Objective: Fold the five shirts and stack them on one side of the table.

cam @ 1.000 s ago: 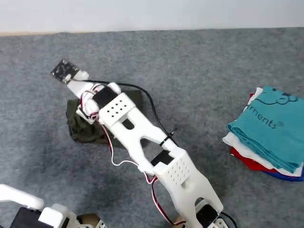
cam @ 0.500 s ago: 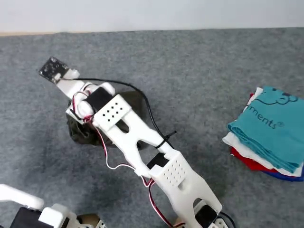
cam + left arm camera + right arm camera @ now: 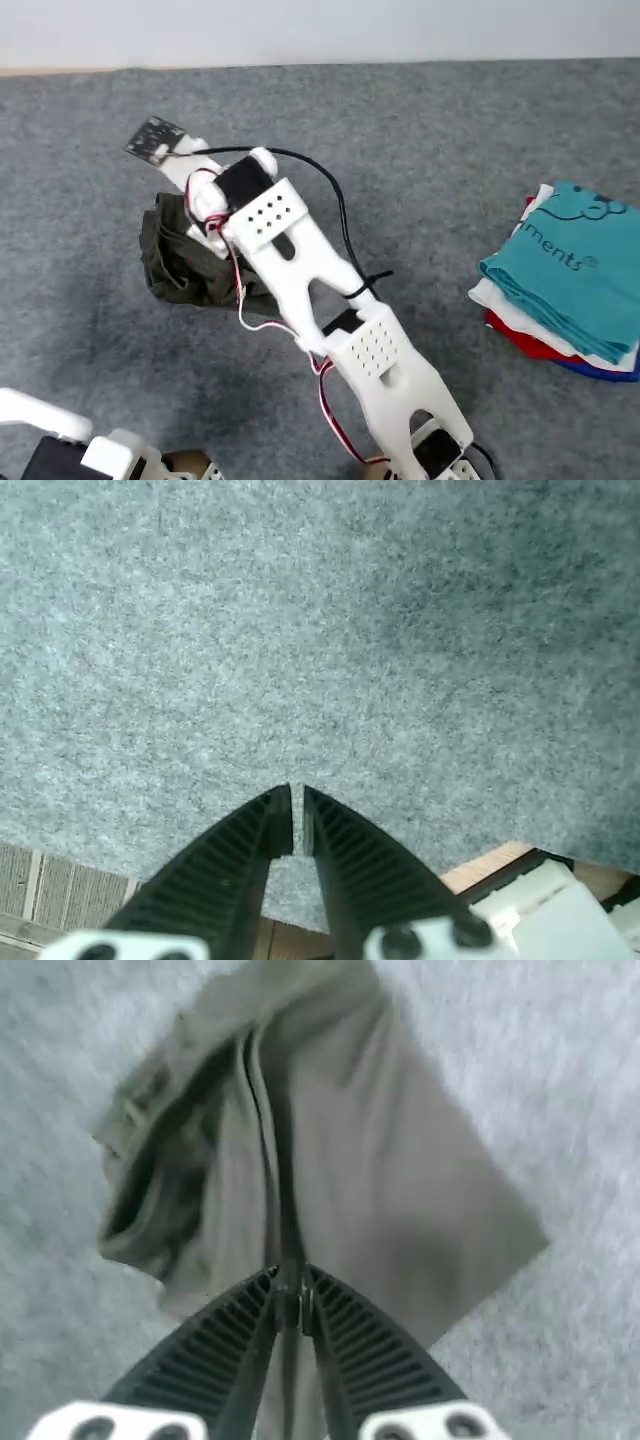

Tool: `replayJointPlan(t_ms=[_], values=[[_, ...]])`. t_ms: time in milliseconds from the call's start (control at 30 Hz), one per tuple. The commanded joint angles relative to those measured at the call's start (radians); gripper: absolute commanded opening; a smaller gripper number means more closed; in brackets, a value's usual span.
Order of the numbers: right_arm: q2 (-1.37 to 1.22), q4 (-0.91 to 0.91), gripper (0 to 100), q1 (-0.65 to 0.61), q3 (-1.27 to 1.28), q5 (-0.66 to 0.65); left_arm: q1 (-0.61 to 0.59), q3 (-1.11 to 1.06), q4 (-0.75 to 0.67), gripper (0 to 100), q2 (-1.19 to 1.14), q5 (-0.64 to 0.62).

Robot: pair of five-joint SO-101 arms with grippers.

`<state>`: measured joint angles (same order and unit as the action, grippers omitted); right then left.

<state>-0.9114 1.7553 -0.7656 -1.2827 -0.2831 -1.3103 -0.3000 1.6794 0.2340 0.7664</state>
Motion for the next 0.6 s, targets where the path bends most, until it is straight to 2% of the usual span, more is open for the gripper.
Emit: replayJointPlan(t_ms=[0, 133, 400, 567], values=[[-0.015, 0.039, 1.0, 0.031, 0.028, -0.015, -0.006, 0.002, -0.012, 3, 0.029, -0.006], [-0.076, 0.038, 1.0, -0.03, 0.038, -0.014, -0.006, 0.002, -0.012, 3, 0.029, -0.006], [-0.159, -0.039, 1.0, -0.274, -0.074, -0.018, -0.003, 0.002, -0.012, 3, 0.029, -0.006], [-0.147, -0.059, 1.0, -0.306, -0.215, -0.02, -0.006, 0.002, -0.012, 3, 0.029, -0.006]])
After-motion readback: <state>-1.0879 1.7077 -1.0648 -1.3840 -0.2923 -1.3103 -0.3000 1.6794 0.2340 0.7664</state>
